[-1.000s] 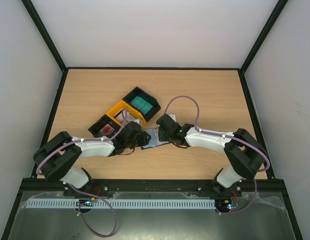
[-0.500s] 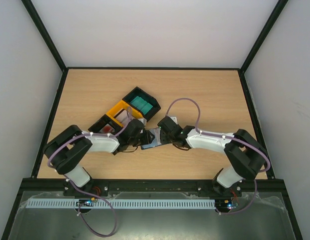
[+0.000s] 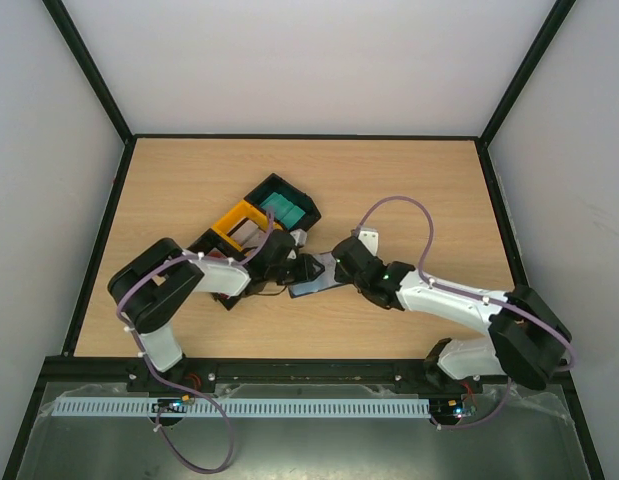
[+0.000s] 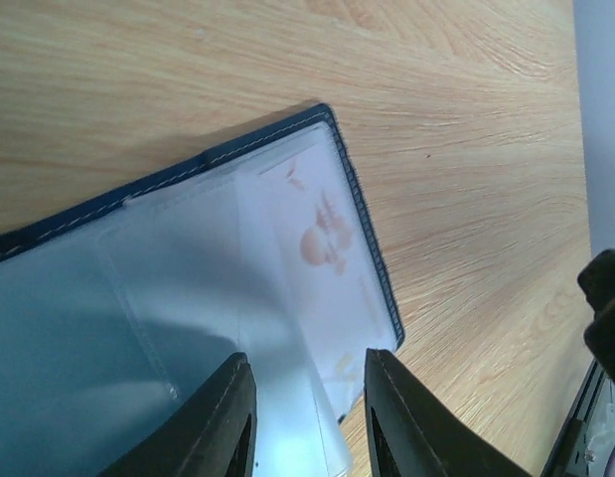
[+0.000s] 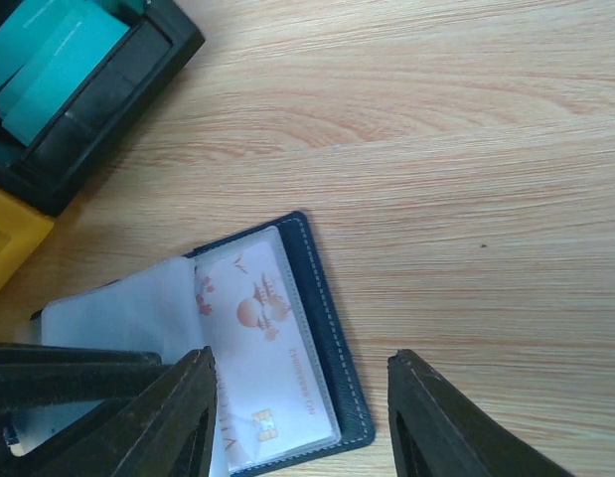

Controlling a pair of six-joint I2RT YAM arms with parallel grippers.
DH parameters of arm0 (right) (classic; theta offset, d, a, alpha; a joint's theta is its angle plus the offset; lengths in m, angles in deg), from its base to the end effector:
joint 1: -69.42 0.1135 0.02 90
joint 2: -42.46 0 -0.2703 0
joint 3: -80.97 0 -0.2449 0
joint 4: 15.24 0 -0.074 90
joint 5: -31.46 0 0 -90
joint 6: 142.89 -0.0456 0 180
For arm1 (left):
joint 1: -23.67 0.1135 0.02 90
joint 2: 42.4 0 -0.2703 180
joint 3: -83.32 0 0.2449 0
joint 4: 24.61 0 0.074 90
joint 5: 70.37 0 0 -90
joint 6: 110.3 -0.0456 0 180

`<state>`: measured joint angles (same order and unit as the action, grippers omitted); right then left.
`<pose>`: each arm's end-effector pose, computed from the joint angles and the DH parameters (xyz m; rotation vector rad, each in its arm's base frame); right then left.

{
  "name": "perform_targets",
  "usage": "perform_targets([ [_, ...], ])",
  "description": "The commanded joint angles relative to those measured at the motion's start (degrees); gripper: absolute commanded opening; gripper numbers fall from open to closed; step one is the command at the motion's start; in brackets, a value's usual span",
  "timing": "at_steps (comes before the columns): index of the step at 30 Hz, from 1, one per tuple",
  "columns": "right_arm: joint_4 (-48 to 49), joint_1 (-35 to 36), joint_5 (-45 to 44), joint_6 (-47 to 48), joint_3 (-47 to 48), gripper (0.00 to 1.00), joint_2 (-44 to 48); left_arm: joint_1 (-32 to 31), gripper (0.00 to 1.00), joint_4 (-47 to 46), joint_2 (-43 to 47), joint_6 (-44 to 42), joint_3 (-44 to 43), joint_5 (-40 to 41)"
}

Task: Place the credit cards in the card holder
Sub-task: Turn over the card slot in the card holder.

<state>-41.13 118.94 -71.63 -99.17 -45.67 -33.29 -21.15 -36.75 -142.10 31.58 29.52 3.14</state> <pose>0.1758 0.1901 0.1938 0.0377 2.4467 0.5032 0.2277 -0.2445 0.1386 0.0380 2.4268 -1.1993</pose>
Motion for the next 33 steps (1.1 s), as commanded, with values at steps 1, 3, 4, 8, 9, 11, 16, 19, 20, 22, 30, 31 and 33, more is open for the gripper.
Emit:
perform_targets([
  [1,0.4,0.1,-4.7,-2.5,-2.2,0.46,3.0,-0.4,0.33,0.2,-2.3,-1.2,-4.0,-1.3],
  [3,0.2,0.0,-4.8,-2.8,-2.5,0.46,3.5,-0.9,0.33,1.9,-3.4,-2.1,-6.2,-0.4],
  [4,0.1,0.1,-4.8,-3.1,-2.6,0.45,3.7,-1.1,0.33,2.7,-3.9,-2.7,-7.1,0.0],
  [8,-0.6,0.0,-7.0,-5.2,-3.5,0.45,5.5,-2.0,0.33,5.9,-5.5,-4.7,-10.4,1.4],
  [9,-0.9,0.0,-8.1,-6.1,-3.8,0.45,6.3,-2.0,0.34,6.4,-6.1,-5.1,-11.3,1.4],
  [11,-1.5,0.0,-10.4,-7.9,-4.6,0.45,8.4,-2.5,0.34,7.0,-7.1,-5.9,-12.8,1.0],
  [16,-3.8,0.0,-16.5,-11.1,-6.1,0.46,15.2,-4.1,0.35,8.4,-9.2,-8.4,-16.4,0.2],
  [19,-4.7,0.0,-18.7,-11.7,-7.1,0.48,19.4,-4.3,0.36,7.2,-9.8,-9.4,-17.9,-1.8],
  [20,-5.0,0.0,-19.1,-12.0,-7.4,0.49,20.7,-4.3,0.37,6.9,-9.9,-9.7,-18.4,-2.4],
  [22,-4.9,0.0,-19.5,-11.8,-7.9,0.49,23.0,-4.3,0.37,6.7,-10.2,-10.6,-20.4,-3.4],
  [30,-6.6,-0.1,-19.0,-11.6,-7.8,0.5,25.9,-4.3,0.4,4.6,-14.1,-11.7,-28.5,-5.9],
  [31,-6.7,0.0,-18.9,-11.6,-7.9,0.5,26.3,-4.2,0.4,4.9,-14.4,-12.0,-29.4,-5.9],
  [33,-6.8,0.0,-18.3,-11.2,-8.0,0.5,27.2,-4.1,0.41,6.0,-13.8,-12.8,-30.3,-5.0],
])
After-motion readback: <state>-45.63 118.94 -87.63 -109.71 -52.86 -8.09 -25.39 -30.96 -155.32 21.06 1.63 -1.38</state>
